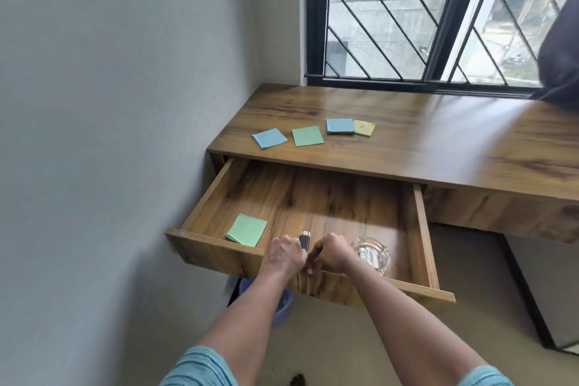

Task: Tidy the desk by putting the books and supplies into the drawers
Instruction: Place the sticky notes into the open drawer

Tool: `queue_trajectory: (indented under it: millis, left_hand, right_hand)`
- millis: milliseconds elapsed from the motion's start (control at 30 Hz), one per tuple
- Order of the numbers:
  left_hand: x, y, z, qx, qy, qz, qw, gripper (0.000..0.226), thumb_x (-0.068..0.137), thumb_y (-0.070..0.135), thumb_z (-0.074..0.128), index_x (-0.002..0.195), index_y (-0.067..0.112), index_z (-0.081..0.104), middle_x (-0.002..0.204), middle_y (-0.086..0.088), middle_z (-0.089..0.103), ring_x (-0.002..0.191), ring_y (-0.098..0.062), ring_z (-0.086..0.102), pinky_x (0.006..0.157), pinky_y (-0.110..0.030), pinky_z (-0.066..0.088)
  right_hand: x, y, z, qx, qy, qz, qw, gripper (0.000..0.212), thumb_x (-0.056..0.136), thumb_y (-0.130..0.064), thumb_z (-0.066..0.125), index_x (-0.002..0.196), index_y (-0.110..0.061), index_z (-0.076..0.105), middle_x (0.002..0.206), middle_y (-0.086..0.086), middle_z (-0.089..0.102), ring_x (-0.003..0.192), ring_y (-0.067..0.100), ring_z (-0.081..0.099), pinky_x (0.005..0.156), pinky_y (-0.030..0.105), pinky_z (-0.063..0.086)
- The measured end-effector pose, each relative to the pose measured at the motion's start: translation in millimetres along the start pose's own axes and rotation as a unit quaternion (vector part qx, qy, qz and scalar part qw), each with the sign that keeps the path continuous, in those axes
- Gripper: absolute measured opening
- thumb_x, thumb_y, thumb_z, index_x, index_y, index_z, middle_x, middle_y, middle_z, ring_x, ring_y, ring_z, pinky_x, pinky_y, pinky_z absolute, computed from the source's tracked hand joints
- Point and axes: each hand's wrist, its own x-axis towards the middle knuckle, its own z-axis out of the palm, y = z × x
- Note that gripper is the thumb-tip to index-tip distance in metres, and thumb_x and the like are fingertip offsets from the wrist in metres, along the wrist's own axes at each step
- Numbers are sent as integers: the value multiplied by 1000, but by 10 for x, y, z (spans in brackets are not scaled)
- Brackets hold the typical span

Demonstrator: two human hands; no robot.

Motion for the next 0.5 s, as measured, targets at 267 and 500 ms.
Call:
queue_trajectory:
  millis: [267, 500]
  left_hand:
    - [-121, 21, -43, 63, -104, -51, 991, 30, 90, 37, 58, 101, 10, 64, 91, -6, 56, 84, -18, 57, 66, -25, 45]
    - [-145, -29, -26, 104, -222, -50, 968, 42, 84, 42, 60, 112, 10, 65, 110, -7, 65, 108, -23, 62, 87, -30, 50]
  right_hand:
    - [-258, -91, 105, 8, -87, 34, 996, 39, 61, -18, 85, 97, -11, 73, 88, 2, 65, 82, 17, 58, 79, 29, 54]
    - [-421, -93, 241, 46, -174, 41, 983, 25, 61, -12, 85, 80, -18, 70, 70, -4, 60, 60, 8, 52, 54, 19, 46]
